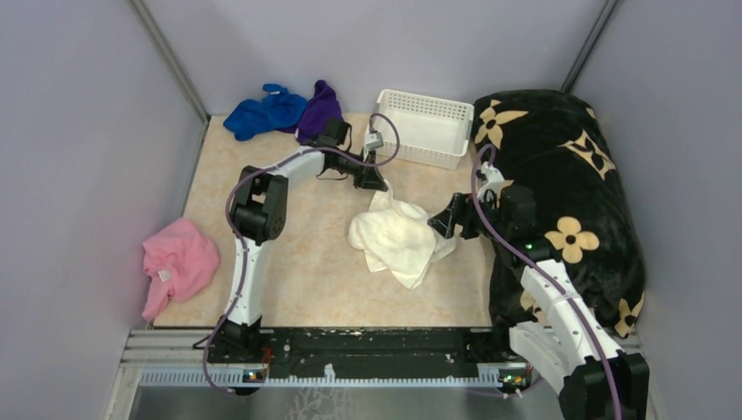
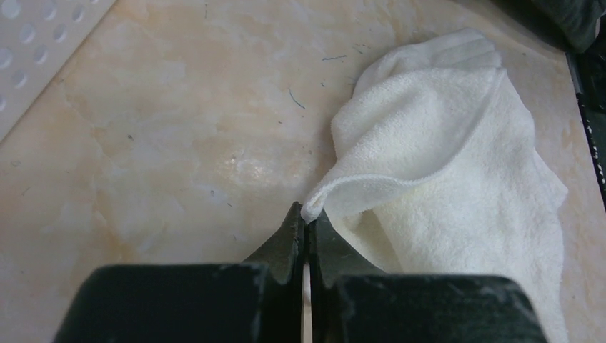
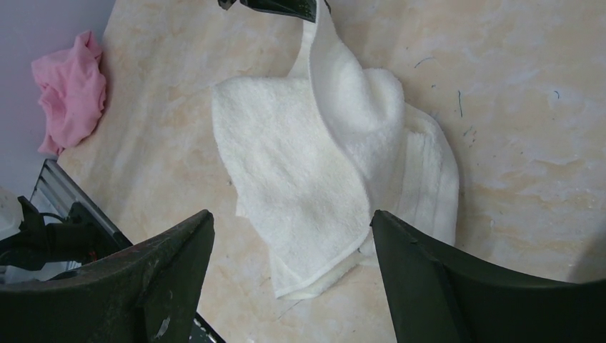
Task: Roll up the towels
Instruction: Pick up the towel at the center of the board, then flatten out the towel at the center of the board.
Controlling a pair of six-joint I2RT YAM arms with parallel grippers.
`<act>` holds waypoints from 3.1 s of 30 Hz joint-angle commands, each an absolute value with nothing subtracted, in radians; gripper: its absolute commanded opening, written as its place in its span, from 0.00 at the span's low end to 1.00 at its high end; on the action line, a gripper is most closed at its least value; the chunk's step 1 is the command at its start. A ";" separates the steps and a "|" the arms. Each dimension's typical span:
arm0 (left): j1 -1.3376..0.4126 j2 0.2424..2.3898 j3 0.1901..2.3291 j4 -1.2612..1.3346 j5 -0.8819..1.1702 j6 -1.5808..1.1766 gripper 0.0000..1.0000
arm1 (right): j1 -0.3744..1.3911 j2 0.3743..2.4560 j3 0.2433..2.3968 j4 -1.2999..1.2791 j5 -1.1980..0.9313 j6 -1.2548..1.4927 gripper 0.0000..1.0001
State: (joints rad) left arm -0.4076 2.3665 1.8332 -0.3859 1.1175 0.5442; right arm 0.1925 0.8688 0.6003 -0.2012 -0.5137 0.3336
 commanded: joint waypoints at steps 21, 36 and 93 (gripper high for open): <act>-0.322 1.386 1.340 -0.479 0.394 0.277 0.00 | 0.331 1.031 0.629 -0.174 -0.267 0.380 0.72; -0.323 1.096 1.069 -0.385 0.250 0.213 0.00 | 0.426 1.400 0.847 -0.217 0.068 0.335 0.53; -0.305 0.649 1.235 -0.507 0.008 0.071 0.00 | 0.370 0.931 1.435 -1.054 0.257 0.208 0.00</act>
State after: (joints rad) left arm -0.3115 0.7563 1.2053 -0.4149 -0.0589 0.1238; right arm 0.3702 1.0309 1.3777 -0.8860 0.3088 0.1852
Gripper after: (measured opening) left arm 0.014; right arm 0.014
